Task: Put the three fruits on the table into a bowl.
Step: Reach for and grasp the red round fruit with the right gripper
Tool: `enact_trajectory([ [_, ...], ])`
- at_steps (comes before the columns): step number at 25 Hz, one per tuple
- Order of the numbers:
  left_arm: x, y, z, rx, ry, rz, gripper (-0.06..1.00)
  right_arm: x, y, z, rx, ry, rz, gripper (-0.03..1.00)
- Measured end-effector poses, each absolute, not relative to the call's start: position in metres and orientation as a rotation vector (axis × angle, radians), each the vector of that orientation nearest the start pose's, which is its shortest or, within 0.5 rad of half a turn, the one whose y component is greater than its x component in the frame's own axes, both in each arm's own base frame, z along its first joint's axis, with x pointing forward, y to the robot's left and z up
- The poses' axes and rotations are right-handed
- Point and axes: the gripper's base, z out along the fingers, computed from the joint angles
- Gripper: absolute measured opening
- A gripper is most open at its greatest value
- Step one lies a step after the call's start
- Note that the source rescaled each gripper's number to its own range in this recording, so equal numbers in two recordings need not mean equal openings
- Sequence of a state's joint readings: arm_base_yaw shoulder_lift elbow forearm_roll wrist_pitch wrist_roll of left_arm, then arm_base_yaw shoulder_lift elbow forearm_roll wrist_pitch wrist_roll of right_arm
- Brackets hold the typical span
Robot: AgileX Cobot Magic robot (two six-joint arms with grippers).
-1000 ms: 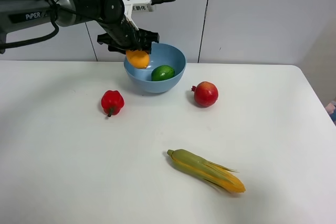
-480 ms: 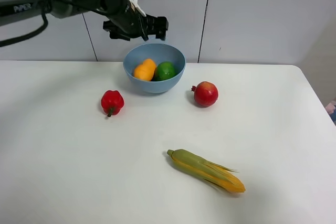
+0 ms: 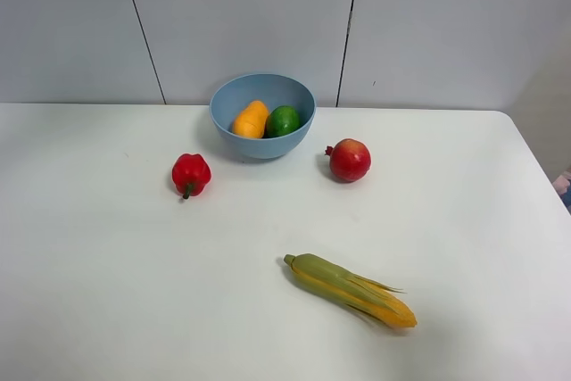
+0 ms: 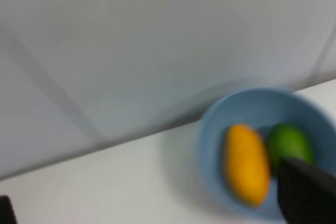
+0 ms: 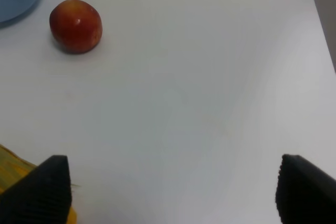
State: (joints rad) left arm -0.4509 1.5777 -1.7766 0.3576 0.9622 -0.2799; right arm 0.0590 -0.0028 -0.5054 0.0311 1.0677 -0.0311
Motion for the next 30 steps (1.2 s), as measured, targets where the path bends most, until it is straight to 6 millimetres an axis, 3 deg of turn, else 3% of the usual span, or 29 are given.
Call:
enact_trajectory([
  [1, 0.308, -0.115, 0.451, 0.249, 2.171, 0.051, 0.97, -0.006, 0.002, 0.278, -0.094, 2.041, 0.055, 0.39],
  [5, 0.251, -0.074, 0.445, 0.206, 2.201, 0.094, 0.97, -0.006, 0.002, 0.278, -0.094, 2.041, 0.055, 0.39],
  [8, 0.198, -0.042, 0.425, 0.132, 2.217, 0.107, 0.97, -0.006, 0.002, 0.278, -0.094, 2.041, 0.055, 0.39],
  [13, 0.116, 0.002, 0.372, -0.060, 2.228, 0.134, 0.97, -0.006, 0.002, 0.278, -0.094, 2.041, 0.055, 0.39],
  [17, 0.063, 0.013, 0.337, -0.229, 2.141, 0.061, 0.97, -0.006, 0.002, 0.278, -0.094, 2.041, 0.055, 0.39],
  [22, 0.029, 0.011, 0.305, -0.172, 2.067, 0.071, 0.97, -0.006, 0.002, 0.278, -0.094, 2.041, 0.055, 0.39],
  [24, 0.025, 0.009, 0.296, -0.110, 2.071, 0.080, 0.97, -0.006, 0.002, 0.278, -0.094, 2.041, 0.055, 0.39],
  [30, 0.021, 0.005, 0.293, -0.045, 2.074, 0.049, 0.97, -0.006, 0.002, 0.278, -0.094, 2.041, 0.055, 0.39],
])
